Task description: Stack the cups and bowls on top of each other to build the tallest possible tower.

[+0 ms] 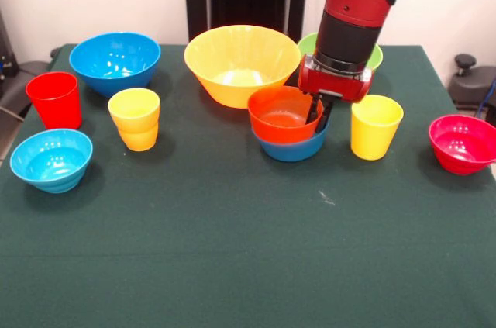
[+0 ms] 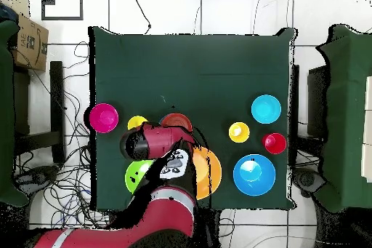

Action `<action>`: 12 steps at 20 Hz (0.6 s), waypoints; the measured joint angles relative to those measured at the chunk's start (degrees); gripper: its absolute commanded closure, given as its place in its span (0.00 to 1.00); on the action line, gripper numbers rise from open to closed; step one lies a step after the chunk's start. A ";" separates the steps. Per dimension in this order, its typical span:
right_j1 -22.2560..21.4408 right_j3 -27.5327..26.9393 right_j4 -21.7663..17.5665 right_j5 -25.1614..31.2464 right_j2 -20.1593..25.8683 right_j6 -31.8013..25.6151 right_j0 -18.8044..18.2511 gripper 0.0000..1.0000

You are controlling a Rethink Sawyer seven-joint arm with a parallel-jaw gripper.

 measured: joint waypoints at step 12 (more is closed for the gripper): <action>0.01 -0.90 1.57 0.01 -1.53 0.00 1.56 1.00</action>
